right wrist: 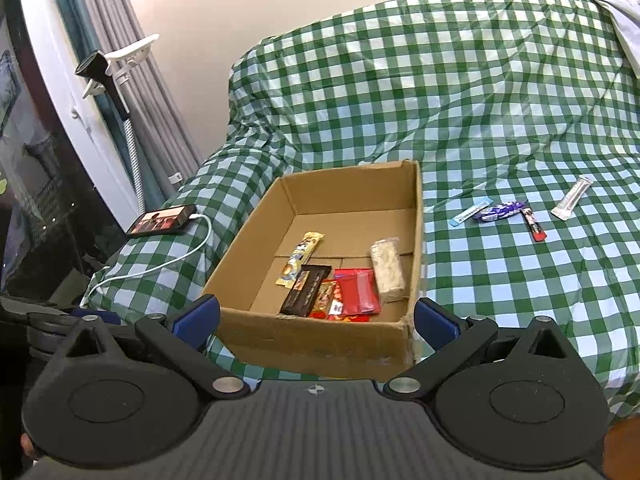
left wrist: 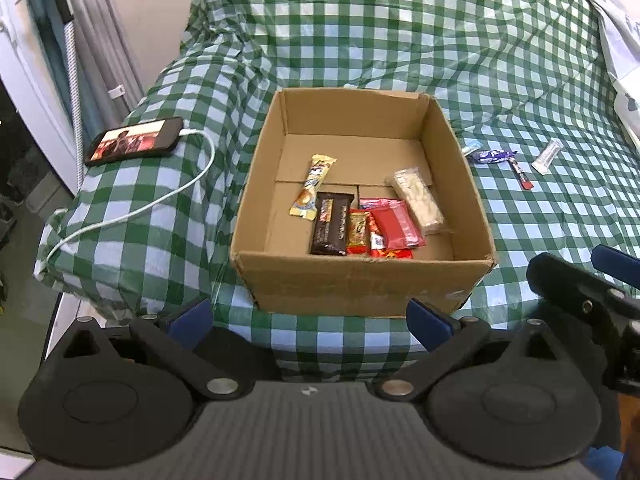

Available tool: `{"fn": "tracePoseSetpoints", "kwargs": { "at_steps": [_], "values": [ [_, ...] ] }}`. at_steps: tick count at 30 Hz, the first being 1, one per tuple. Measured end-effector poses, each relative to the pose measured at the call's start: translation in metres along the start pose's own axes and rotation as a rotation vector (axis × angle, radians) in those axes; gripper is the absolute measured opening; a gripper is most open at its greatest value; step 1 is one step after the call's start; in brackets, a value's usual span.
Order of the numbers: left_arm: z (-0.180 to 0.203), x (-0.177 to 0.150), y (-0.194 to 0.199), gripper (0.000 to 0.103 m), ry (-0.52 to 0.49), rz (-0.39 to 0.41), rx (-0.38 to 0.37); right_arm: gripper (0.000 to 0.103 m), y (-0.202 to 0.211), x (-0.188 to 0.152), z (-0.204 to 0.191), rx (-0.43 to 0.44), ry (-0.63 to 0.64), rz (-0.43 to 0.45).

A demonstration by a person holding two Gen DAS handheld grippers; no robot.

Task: Organize snacks
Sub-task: 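Move both tools from the box toward the purple bar and silver packet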

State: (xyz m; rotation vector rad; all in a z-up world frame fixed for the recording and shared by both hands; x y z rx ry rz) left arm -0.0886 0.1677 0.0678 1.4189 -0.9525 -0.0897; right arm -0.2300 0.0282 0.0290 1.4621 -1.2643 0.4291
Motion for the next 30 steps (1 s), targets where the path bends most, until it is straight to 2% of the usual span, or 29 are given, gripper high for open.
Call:
{"fn": "tracePoseSetpoints", "kwargs": {
  "at_steps": [9,14,17,24,30],
  "values": [
    [0.053,0.043,-0.004,0.103,-0.111,0.013,-0.064,0.102,0.006,0.018,0.053,-0.076,-0.067,0.058],
    [0.099,0.08,-0.014,0.103,-0.185,-0.009,-0.153,0.102,0.013,0.03,0.11,-0.154,-0.155,0.096],
    [0.132,0.104,-0.027,0.103,-0.225,-0.025,-0.176,0.102,0.015,0.038,0.154,-0.215,-0.21,0.116],
    [0.219,0.159,-0.089,0.103,-0.361,-0.069,-0.187,0.102,0.005,0.063,0.247,-0.328,-0.323,0.136],
    [0.294,0.209,-0.181,0.103,-0.499,-0.123,-0.143,0.102,-0.049,0.089,0.317,-0.39,-0.367,0.097]
  ]
}}
Point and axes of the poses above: each gripper's, at about its wrist camera, not at the fingertips, and y roughly against the way its jaws point, z to its right, x to its top, the point moved 1 cm from there along -y, roughly the way its jaws point, and after that the axes turned 6 degrees about -z, right-handed, at the moved point
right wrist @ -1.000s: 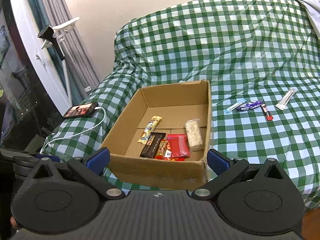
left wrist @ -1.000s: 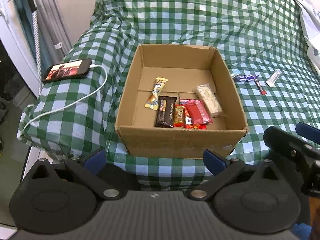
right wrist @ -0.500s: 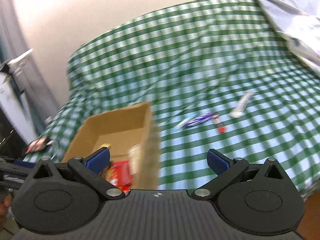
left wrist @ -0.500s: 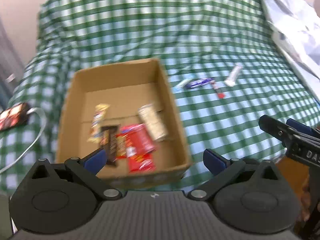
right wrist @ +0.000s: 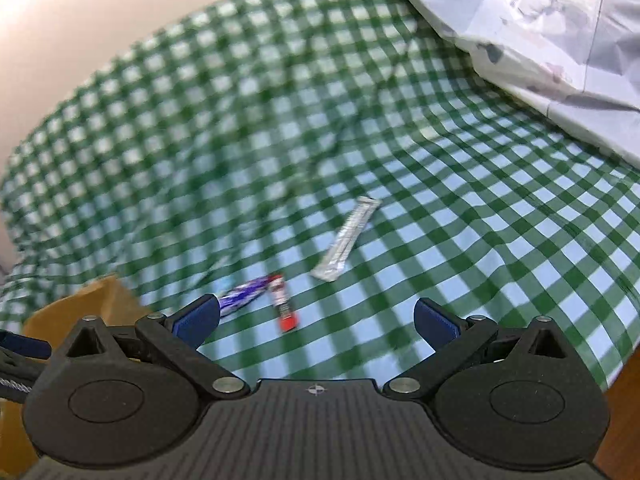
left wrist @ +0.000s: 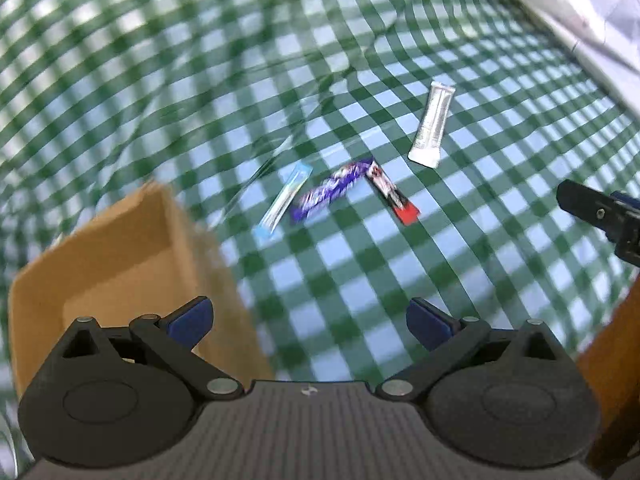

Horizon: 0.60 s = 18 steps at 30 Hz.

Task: Organize snacks
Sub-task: 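Move both tools from the box toward the purple bar and silver packet, then grasp the silver stick packet with the right tool while the left tool grasps the purple chocolate bar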

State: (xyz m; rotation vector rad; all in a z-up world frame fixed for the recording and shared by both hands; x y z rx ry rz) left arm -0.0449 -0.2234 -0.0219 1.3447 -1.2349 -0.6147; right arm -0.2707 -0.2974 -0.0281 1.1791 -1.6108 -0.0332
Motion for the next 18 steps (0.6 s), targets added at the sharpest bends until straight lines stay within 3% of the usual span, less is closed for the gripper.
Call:
{"fn": "tracePoseSetpoints", "kwargs": {
  "at_steps": [5,9,12,16,18],
  "values": [
    [0.0,0.063,-0.078,0.103,0.004,-0.055,-0.004,0.102,-0.087,0.028,0.024,-0.042,-0.03,-0.062],
    [0.001,0.095,-0.129,0.103,0.01,-0.08,-0.024,0.102,-0.157,0.05,0.033,-0.066,-0.021,-0.117],
    [0.004,0.109,-0.161,0.103,0.012,-0.093,-0.031,0.102,-0.207,0.063,0.036,-0.075,-0.005,-0.147],
    [0.009,0.121,-0.191,0.103,-0.017,-0.114,-0.096,0.103,-0.269,0.078,0.033,-0.062,0.019,-0.185],
    [0.009,0.123,-0.196,0.103,-0.027,-0.1,-0.111,0.103,-0.29,0.082,0.024,-0.121,0.085,-0.16]
  ]
}}
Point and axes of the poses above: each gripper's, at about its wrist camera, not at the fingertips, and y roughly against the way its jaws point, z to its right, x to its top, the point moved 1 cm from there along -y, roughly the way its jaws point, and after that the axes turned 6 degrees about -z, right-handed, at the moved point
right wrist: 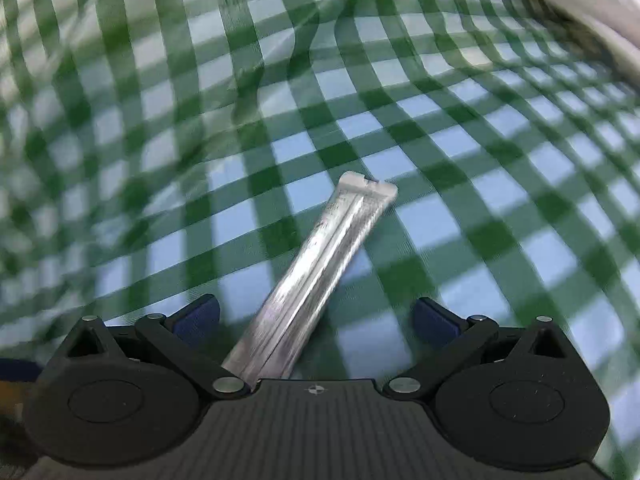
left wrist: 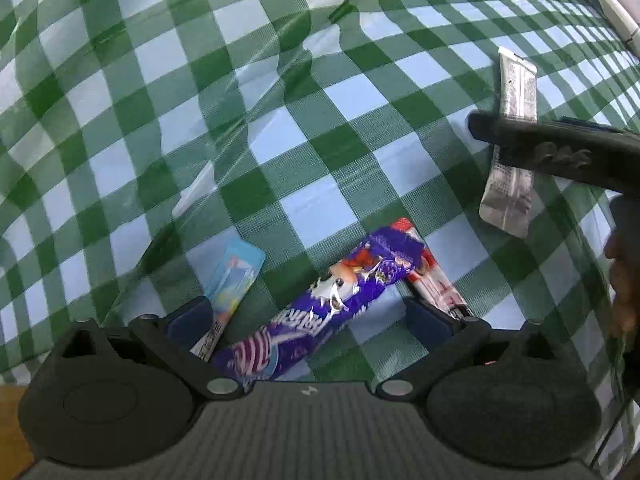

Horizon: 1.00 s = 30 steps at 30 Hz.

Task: Organize snacks
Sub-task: 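Grasp the silver stick packet with the right tool while the left tool grasps the purple chocolate bar, then carry both snacks back over the cardboard box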

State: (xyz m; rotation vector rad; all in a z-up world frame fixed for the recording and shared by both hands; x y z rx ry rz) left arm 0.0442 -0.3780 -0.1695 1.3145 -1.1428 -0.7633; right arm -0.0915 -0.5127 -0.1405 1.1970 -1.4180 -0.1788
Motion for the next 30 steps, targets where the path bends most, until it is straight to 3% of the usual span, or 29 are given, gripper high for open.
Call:
{"fn": "tracePoseSetpoints", "kwargs": {
  "at_steps": [3,6,7,8,10,11,12,14,17,20,26,30],
  "values": [
    [0.001,0.001,0.0,0.103,-0.021,0.017,0.0,0.102,-0.014,-0.004,-0.022,-0.108,0.149,0.032],
    [0.002,-0.001,0.002,0.102,-0.023,0.028,0.006,0.103,-0.012,-0.014,-0.016,-0.078,0.158,0.088],
    [0.002,-0.002,0.004,0.092,-0.023,0.032,0.003,0.103,-0.012,-0.016,-0.015,-0.07,0.172,0.096],
    [0.003,-0.003,0.009,0.061,-0.021,0.041,-0.006,0.102,-0.011,-0.019,-0.014,-0.068,0.194,0.097],
    [0.007,-0.008,0.022,0.015,-0.025,0.042,-0.035,0.084,-0.005,-0.022,-0.014,-0.064,0.22,0.094],
    [0.008,-0.011,0.029,0.016,-0.019,0.043,-0.037,0.044,0.001,-0.024,-0.013,-0.052,0.226,0.109],
    [0.009,-0.016,0.036,0.015,-0.01,0.058,-0.05,0.026,0.008,-0.025,-0.013,-0.048,0.232,0.116],
    [0.012,-0.028,0.051,0.015,-0.013,0.079,-0.029,0.013,0.018,-0.027,-0.006,-0.031,0.216,0.089],
    [0.015,-0.051,0.079,0.015,0.017,0.094,-0.069,0.01,0.037,-0.036,0.004,-0.004,0.14,0.057],
    [0.023,-0.085,0.119,0.015,0.036,0.131,-0.096,0.01,0.08,-0.055,0.012,0.034,0.09,0.087],
    [0.041,-0.181,0.207,0.016,0.058,0.21,-0.13,0.01,0.191,-0.105,0.0,0.126,0.083,0.184],
    [0.032,-0.244,0.245,0.016,0.092,0.234,-0.108,0.01,0.26,-0.146,-0.02,0.202,0.079,0.211]
  ]
}}
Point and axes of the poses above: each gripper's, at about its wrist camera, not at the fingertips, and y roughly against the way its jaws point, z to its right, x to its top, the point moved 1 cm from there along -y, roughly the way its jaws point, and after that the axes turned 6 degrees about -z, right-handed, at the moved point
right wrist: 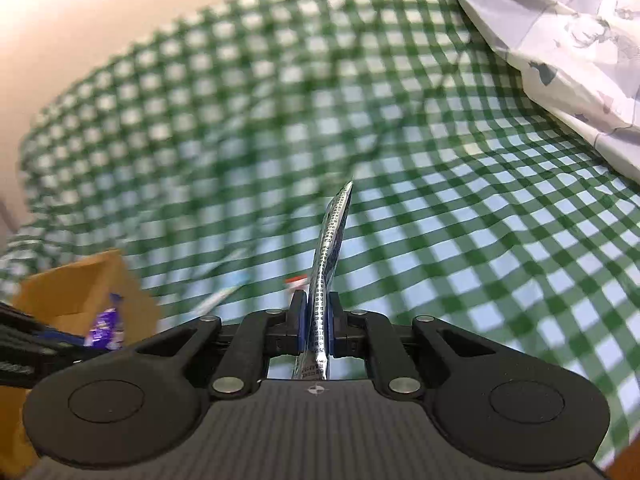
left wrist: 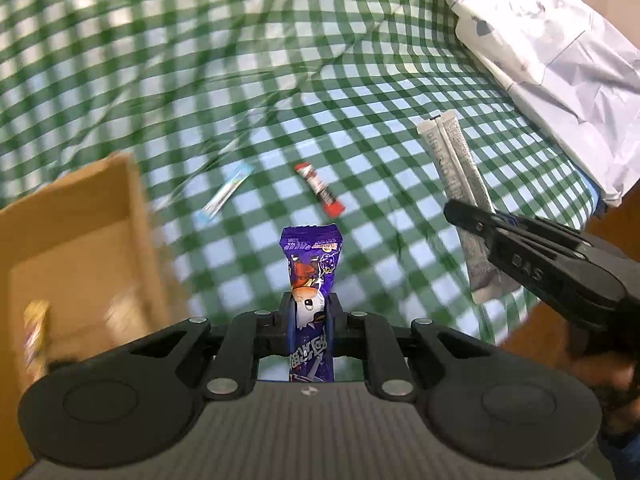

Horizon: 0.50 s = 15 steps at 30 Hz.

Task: Organize snacks
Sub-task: 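Carry both snacks back over the cardboard box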

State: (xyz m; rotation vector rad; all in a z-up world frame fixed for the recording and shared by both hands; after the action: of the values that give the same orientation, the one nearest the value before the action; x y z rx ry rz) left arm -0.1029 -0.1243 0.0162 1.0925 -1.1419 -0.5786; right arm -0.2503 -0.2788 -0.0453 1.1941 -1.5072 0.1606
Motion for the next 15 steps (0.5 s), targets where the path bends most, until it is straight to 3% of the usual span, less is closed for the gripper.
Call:
{"fn": "tracePoseSetpoints", "kwargs": {
  "at_steps": [7,15],
  "values": [
    [-0.053,-0.09,0.08,0.016,0.103,0.046,0.08,0.01,0.089,-0.047,-0.07,0.126,0.043,-0.018],
    [-0.089,-0.162,0.144,0.016,0.253,0.104,0.151,0.01,0.143,-0.078,-0.148,0.298,0.122,-0.024]
  ]
}}
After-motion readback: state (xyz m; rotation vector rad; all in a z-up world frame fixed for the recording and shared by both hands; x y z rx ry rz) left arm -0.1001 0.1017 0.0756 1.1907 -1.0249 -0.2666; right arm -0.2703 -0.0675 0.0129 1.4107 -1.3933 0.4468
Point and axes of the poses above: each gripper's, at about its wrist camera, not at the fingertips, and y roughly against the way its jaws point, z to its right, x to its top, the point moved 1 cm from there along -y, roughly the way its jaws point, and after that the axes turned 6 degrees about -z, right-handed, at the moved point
